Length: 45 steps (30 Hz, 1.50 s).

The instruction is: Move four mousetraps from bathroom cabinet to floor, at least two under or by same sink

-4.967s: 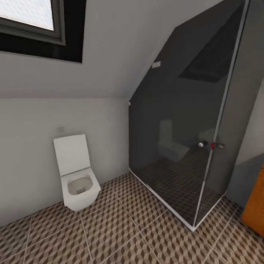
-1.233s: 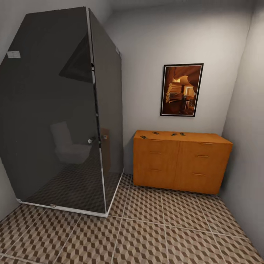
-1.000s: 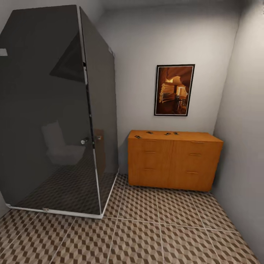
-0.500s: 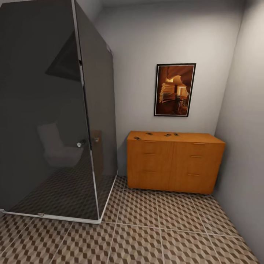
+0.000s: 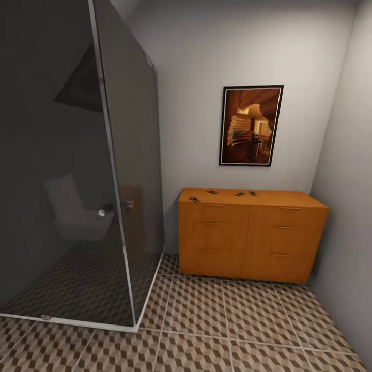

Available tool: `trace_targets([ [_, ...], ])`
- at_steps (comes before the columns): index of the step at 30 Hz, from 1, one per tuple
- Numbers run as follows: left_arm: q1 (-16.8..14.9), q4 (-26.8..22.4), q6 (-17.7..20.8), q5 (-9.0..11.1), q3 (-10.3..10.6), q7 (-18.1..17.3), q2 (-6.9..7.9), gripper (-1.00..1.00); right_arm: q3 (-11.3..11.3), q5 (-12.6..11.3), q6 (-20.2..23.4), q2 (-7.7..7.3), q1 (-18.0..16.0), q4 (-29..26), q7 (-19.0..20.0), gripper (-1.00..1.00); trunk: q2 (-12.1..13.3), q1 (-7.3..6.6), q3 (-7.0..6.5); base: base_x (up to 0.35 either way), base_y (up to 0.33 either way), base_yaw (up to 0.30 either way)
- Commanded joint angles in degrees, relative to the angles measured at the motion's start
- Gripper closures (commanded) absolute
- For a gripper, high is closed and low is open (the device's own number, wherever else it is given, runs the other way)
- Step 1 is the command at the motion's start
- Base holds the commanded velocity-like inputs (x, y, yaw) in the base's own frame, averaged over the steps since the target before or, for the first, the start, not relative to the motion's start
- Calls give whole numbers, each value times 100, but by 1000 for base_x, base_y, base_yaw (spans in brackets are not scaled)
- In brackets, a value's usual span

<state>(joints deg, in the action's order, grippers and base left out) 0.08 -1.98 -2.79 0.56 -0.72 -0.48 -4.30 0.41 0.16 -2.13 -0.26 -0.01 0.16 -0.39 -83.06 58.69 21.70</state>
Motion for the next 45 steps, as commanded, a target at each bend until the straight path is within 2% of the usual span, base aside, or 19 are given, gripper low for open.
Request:
trace_targets([
  [1, 1, -4, -11, 6, -7, -5, 0, -100, 4, 2, -21, 0, 0, 2, -4, -100, -2, 4, 4, 320, 0, 0],
  [11, 1, -4, -25, 6, -7, -5, -6, -100, 3, -9, -24, 0, 1, 2, -5, -100, -2, 4, 4, 298, 0, 0],
  [18, 1, -4, -34, 3, -1, -5, -8, -100, 3, -33, -24, 0, -2, 2, -5, -100, -2, 4, 4, 105, 0, -58],
  [45, 1, -4, -32, 6, 2, -5, -9, -100, 0, -56, -18, -9, 1, 2, -5, -100, -2, 4, 4, 14, 0, -212],
])
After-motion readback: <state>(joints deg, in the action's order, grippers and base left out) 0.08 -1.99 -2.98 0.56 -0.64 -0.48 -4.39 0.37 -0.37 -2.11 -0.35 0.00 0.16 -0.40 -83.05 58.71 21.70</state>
